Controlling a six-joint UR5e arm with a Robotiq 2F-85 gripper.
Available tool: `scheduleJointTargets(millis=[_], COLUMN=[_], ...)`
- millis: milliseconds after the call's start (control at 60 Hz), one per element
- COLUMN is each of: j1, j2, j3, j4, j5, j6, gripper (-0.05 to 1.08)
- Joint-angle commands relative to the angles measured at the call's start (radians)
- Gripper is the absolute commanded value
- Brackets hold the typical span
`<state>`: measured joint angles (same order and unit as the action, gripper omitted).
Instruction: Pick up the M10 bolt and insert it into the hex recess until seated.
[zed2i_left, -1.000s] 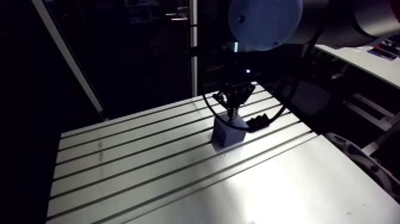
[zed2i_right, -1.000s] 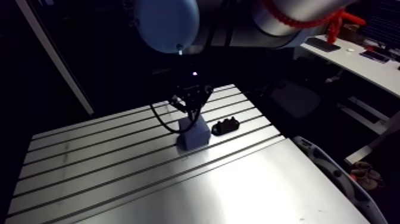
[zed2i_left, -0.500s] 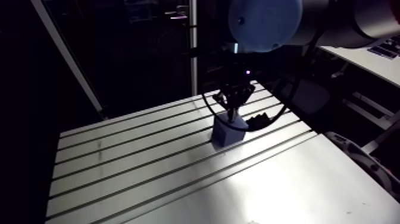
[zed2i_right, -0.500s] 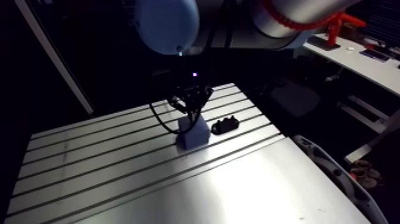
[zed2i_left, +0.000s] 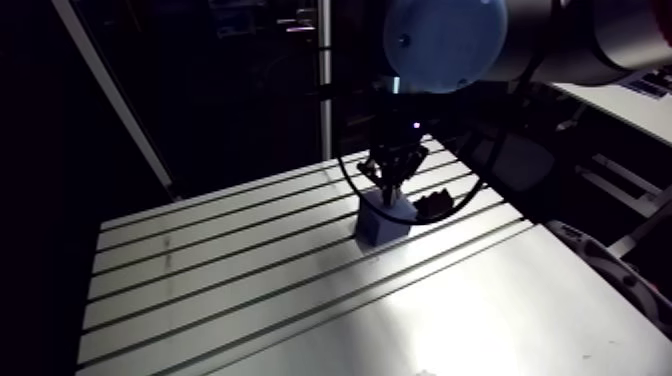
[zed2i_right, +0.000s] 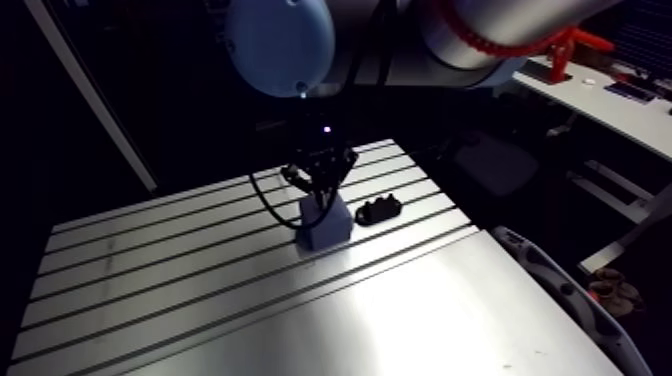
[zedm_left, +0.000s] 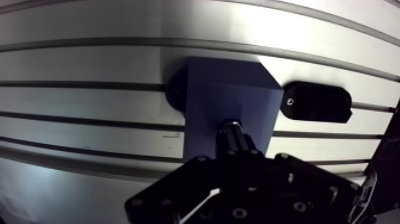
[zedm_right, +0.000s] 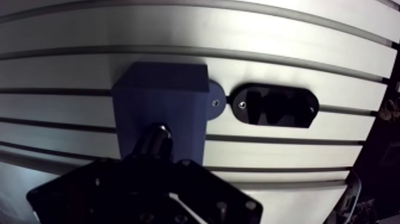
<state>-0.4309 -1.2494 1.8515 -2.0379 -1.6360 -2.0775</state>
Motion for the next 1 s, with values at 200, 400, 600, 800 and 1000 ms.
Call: scheduleJointTargets(millis=[200, 400, 600, 800, 1000], j1=[0.0, 0.0, 0.0, 0.0, 0.0], j2=[-0.001, 0.0, 0.0, 0.0, 0.0], j3=[0.0, -0.001, -0.001, -0.001, 0.001], j4=[0.0, 0.0, 0.0, 0.0, -0.004], j5=[0.0, 0.0, 0.0, 0.0, 0.0], j6=[0.0, 0.0, -0.002, -0.002, -0.003], gripper=[1.08, 1.08, 1.08, 1.07, 1.07])
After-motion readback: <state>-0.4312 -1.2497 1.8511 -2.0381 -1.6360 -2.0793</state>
